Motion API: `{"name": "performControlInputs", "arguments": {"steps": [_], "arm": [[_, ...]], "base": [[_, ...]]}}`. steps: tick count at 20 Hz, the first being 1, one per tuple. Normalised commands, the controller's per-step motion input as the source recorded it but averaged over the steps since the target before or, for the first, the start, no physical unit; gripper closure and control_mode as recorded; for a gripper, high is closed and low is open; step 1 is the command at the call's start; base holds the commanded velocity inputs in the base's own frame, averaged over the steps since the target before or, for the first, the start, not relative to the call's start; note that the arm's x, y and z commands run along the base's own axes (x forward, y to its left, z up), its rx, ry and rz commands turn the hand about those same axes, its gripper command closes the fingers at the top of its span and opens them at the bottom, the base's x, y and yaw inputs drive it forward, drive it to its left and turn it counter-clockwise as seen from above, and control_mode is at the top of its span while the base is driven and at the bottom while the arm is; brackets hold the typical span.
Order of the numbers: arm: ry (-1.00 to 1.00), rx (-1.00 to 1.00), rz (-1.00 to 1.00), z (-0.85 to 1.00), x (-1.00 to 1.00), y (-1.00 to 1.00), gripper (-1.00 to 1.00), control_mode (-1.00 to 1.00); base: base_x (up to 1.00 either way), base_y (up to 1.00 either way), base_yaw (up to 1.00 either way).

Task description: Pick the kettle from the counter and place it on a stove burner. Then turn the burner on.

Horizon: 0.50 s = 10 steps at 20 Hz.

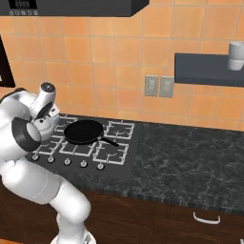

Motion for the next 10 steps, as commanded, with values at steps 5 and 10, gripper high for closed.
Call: {"name": "performControlInputs", "arguments": {"steps": [5,10], "arm": [[0.07,0.0,-0.01,-0.07,-0.15,-0.04,1.0,-1.0],[0.03,-0.01,0.0,-0.03,-0.03,-0.01,1.0,-1.0]], "base": [[0.0,0.0,0.0],[0.0,0.0,0.0]]}}
